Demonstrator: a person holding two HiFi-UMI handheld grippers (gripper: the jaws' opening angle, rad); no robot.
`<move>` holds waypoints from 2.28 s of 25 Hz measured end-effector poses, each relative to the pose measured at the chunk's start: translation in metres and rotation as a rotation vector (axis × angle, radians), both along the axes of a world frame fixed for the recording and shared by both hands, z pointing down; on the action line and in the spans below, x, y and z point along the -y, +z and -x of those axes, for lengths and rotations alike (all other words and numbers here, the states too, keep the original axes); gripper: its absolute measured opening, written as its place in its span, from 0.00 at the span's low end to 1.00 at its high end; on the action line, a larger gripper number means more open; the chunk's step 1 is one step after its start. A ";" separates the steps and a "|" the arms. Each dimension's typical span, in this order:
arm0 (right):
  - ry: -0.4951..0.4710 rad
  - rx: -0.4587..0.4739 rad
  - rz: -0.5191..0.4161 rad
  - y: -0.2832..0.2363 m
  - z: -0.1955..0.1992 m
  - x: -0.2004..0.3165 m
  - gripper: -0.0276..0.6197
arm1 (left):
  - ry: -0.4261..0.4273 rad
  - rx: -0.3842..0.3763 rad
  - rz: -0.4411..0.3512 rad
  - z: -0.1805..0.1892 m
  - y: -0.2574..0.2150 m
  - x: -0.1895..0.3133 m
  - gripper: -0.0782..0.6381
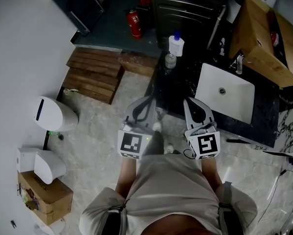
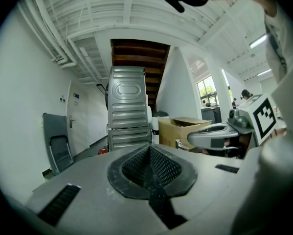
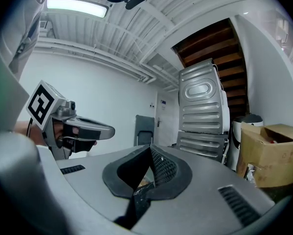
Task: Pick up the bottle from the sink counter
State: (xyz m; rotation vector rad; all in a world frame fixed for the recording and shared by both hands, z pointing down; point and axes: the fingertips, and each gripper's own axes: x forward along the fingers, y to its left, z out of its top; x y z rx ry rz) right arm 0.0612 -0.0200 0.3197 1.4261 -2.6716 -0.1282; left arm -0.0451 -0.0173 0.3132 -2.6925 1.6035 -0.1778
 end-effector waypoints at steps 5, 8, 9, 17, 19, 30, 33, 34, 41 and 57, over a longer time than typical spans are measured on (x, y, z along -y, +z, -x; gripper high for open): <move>0.020 0.005 0.005 0.002 0.003 0.021 0.04 | 0.010 -0.003 0.006 0.005 0.005 0.024 0.11; 0.033 0.001 0.011 0.007 0.005 0.034 0.04 | 0.025 -0.005 0.016 0.008 0.010 0.039 0.11; 0.037 -0.001 0.014 0.009 0.005 0.039 0.04 | 0.031 -0.005 0.019 0.008 0.013 0.044 0.11; 0.094 -0.008 0.052 0.022 0.010 0.079 0.04 | 0.097 -0.013 0.054 0.013 0.028 0.090 0.11; 0.111 -0.009 0.066 0.027 0.010 0.087 0.04 | 0.118 -0.007 0.064 0.013 0.033 0.101 0.11; 0.196 -0.033 0.122 0.055 0.023 0.131 0.04 | 0.255 0.008 0.126 0.020 0.064 0.155 0.11; 0.213 -0.047 0.145 0.065 0.029 0.141 0.04 | 0.292 0.001 0.154 0.020 0.077 0.167 0.11; 0.219 -0.053 0.155 0.069 0.030 0.143 0.04 | 0.304 -0.004 0.160 0.020 0.081 0.171 0.11; 0.267 -0.070 0.202 0.089 0.033 0.161 0.04 | 0.371 -0.006 0.201 0.016 0.107 0.193 0.11; 0.246 -0.085 0.291 0.130 0.033 0.178 0.04 | 0.403 0.042 0.256 0.007 0.153 0.217 0.11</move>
